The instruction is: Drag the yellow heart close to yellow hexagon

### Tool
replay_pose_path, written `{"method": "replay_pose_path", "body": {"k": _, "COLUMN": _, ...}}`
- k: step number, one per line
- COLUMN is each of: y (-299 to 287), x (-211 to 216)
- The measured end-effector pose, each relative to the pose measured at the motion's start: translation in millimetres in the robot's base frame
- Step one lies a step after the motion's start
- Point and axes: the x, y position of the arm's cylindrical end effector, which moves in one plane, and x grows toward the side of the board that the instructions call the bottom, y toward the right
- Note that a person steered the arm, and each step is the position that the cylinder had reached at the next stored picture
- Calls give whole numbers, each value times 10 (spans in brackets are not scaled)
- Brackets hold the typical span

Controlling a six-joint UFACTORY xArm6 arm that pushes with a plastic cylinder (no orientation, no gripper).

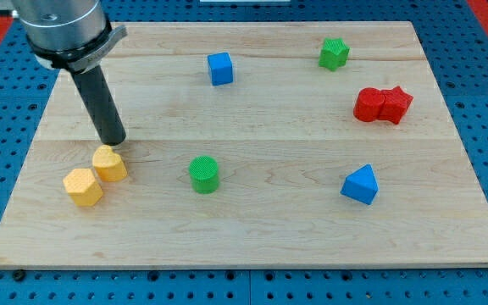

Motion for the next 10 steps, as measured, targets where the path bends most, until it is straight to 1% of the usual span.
{"method": "replay_pose_path", "body": {"k": 1, "y": 437, "x": 167}}
{"method": "replay_pose_path", "body": {"k": 2, "y": 298, "x": 322}}
{"method": "replay_pose_path", "body": {"k": 3, "y": -36, "x": 338}}
{"method": "replay_pose_path", "body": {"k": 4, "y": -214, "x": 341}}
{"method": "replay_pose_path", "body": {"k": 8, "y": -204, "x": 324}}
{"method": "replay_pose_path", "body": {"k": 10, "y": -423, "x": 237}}
